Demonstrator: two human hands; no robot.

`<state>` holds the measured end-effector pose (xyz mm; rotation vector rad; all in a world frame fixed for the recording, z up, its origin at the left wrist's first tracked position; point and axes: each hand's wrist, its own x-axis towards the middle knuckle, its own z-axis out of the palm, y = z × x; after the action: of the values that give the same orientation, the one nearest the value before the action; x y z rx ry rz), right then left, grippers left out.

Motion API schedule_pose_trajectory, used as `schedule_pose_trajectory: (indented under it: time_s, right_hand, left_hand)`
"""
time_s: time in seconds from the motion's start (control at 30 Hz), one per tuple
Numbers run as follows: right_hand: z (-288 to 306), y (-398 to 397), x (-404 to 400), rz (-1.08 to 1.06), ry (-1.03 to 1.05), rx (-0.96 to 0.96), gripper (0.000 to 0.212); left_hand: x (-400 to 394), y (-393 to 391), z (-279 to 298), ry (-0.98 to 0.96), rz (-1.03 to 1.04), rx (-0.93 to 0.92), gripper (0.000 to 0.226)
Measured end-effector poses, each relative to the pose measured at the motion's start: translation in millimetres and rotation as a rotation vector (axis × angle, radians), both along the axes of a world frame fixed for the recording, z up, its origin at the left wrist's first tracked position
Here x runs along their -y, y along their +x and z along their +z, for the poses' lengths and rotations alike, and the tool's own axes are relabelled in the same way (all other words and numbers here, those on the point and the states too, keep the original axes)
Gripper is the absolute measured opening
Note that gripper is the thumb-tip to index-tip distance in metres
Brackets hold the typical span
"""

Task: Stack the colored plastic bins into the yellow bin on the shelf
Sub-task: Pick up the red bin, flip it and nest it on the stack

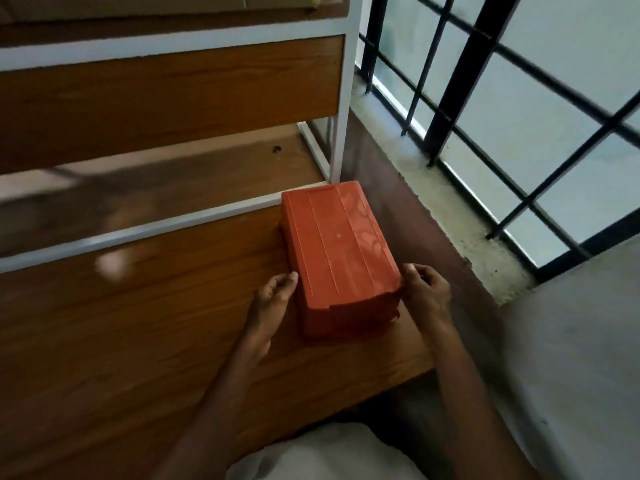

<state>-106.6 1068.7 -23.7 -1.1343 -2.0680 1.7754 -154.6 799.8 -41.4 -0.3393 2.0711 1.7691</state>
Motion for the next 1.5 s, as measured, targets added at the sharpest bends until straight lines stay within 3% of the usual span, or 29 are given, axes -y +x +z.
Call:
schedule_pose_trajectory:
  time_s: [0.17,0.23,0.43,0.6,0.7,0.83,0.93,1.07,1.2,1.33,1.5]
  right_hand:
    - [-19,-21,-18,0.144,-0.195,0.122,0.029]
    - [-27,-25,-22,0.227,-0.271,0.197,0.032]
    - [-30,-34,-27,0.365,-0.294,0.313,0.029]
    - [-27,-42,-28,0.442,-0.245,0.278,0.042]
    - [-24,-39,-26,0.427,-0.232,0.249,0.045]
    - [-10,-36,-17,0.386,-0.288,0.179,0.025]
    - [2,-36,-1,0.358,-0.344,0.120,0.024]
    - [17,-38,27,0.365,-0.416,0.032,0.025]
    - [33,-33,68,0.384,-0.473,-0.078,0.021]
    - [48,-24,117,0.379,-0.541,-0.131,0.020]
    - [50,-18,166,0.371,-0.392,-0.223,0.021]
  left_hand:
    - [-16,7,-11,-0.008,0.030,0.036,0.099]
    - [-23,9,-10,-0.013,0.053,0.043,0.111]
    - [-33,18,-3,-0.003,0.112,0.052,0.083]
    - [-26,22,-1,0.016,0.130,-0.010,0.024]
    - [-12,24,-7,0.090,0.175,0.012,0.036]
    - [5,35,-2,0.111,0.202,0.067,0.057]
    - [22,39,-9,0.008,0.273,0.057,0.054]
    - [46,45,7,-0.162,0.401,-0.083,0.023]
    - [70,44,39,-0.312,0.375,-0.268,0.031]
    - [88,35,70,-0.264,0.339,-0.412,0.024]
    - [90,23,90,-0.081,0.156,-0.367,0.020]
